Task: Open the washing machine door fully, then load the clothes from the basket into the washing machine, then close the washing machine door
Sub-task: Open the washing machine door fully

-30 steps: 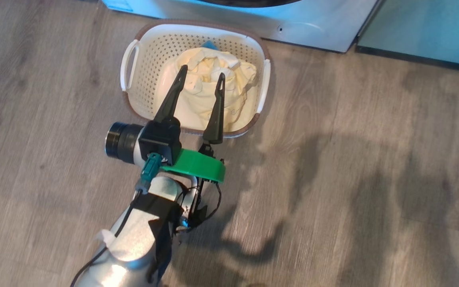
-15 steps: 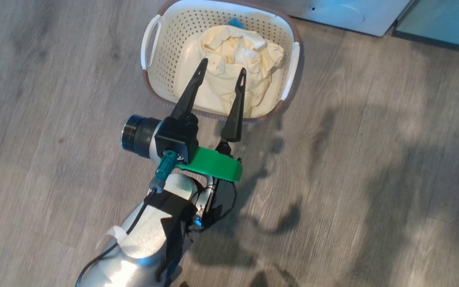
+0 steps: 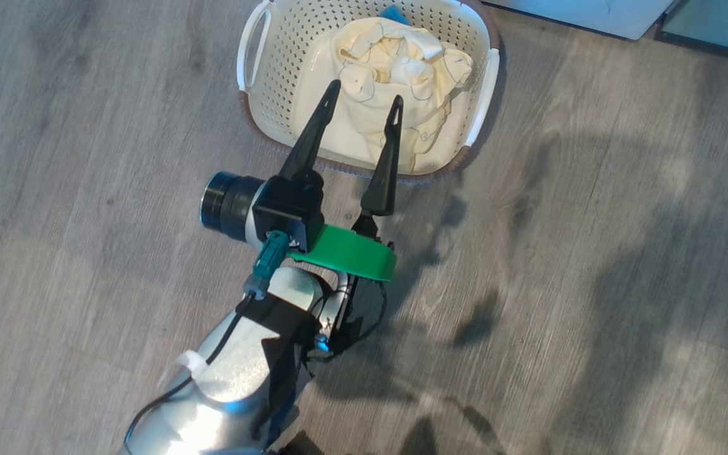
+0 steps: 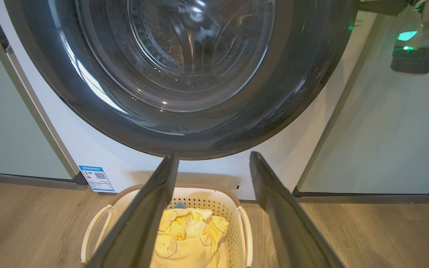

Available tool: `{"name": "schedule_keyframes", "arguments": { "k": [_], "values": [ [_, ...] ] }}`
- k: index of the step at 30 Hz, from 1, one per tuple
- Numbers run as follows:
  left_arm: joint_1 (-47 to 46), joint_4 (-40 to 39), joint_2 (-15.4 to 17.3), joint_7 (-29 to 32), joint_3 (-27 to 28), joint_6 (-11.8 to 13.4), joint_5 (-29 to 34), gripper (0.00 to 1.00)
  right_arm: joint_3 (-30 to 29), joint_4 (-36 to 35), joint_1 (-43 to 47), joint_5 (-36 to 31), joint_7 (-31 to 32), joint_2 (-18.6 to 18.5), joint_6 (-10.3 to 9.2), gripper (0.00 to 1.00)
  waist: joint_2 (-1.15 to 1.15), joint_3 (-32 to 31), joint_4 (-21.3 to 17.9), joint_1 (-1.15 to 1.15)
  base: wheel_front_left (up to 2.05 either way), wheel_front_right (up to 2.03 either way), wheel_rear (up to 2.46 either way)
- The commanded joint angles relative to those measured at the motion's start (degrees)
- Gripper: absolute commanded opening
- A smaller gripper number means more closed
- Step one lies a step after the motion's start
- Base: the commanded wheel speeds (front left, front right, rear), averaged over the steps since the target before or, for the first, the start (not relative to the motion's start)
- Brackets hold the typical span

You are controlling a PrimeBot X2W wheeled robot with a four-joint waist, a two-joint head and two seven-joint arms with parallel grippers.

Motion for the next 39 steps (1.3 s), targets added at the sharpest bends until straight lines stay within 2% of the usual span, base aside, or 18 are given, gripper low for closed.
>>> {"name": "schedule_keyframes", "arguments": {
  "k": [1,18,30,39],
  "values": [
    [-0.9,-1.9,0.9,-0.4,1.5,0.4,-0.2,1.00,0.8,-1.8,-3.0,-0.4,0.9,1.9,-0.15,0.00,0.00,0.1,0.1,0.00,0.00,0.00,0.00],
    [-1.5,-1.1,0.9,-0.4,1.8,0.7,-0.3,1.00,3.4,-5.7,0.8,1.4,6.6,2.2,-0.15,0.00,0.00,0.2,-0.5,0.00,0.00,0.00,0.00],
    [-0.7,-0.4,0.9,-0.4,3.3,0.4,0.0,1.00,5.5,-14.9,8.8,4.6,13.7,2.3,-0.15,0.00,0.00,-0.6,-2.0,0.00,0.00,0.00,0.00],
    [0.2,0.1,0.9,-0.4,4.0,0.1,0.2,1.00,9.3,-23.9,16.9,8.4,19.0,2.3,-0.15,0.00,0.00,-2.0,-2.2,0.00,0.00,0.00,0.00]
  ]
}}
